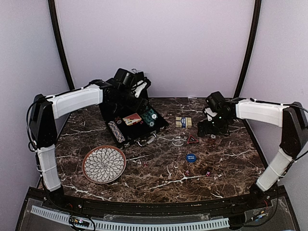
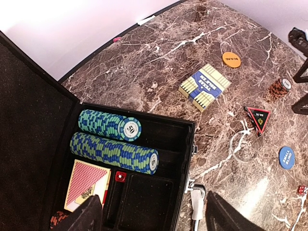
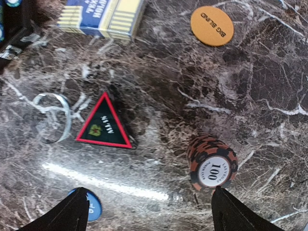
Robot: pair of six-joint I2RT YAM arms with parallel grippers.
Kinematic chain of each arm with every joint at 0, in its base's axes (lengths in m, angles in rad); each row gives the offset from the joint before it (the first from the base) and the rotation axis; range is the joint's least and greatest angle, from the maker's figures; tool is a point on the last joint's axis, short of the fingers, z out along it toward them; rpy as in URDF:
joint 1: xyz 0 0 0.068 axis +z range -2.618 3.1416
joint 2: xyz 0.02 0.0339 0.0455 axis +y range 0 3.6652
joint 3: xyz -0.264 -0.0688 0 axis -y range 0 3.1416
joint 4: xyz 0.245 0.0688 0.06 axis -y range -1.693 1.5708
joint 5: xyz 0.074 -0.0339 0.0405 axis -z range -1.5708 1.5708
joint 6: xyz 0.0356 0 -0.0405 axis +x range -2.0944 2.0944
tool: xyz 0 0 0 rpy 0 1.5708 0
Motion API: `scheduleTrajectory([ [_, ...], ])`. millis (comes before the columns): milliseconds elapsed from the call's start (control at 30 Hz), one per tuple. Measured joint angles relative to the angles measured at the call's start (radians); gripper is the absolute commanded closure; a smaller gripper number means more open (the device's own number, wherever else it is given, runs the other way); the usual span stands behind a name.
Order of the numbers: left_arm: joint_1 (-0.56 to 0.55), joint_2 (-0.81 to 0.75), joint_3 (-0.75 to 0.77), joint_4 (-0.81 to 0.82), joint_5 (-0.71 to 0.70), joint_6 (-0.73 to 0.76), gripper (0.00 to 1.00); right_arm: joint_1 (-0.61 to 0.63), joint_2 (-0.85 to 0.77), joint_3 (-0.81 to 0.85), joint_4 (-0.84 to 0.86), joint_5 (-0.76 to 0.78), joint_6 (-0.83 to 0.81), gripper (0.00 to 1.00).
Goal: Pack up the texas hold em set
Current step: Pick up the pile of poker chips from the pile of poker chips.
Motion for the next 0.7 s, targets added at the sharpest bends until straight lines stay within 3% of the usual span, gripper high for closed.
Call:
scheduleTrajectory([
  [400,0.000,-0.016,-0.066,0.014,-0.001,-0.013,0.22,-0.068,0.118,0.028,-0.039,0.068,-0.071,0.14],
  [700,0.000,-0.016,-0.079,0.016,0.002,-0.016,0.21,-0.106,0.168,0.030,-0.030,0.038,-0.097,0.33],
])
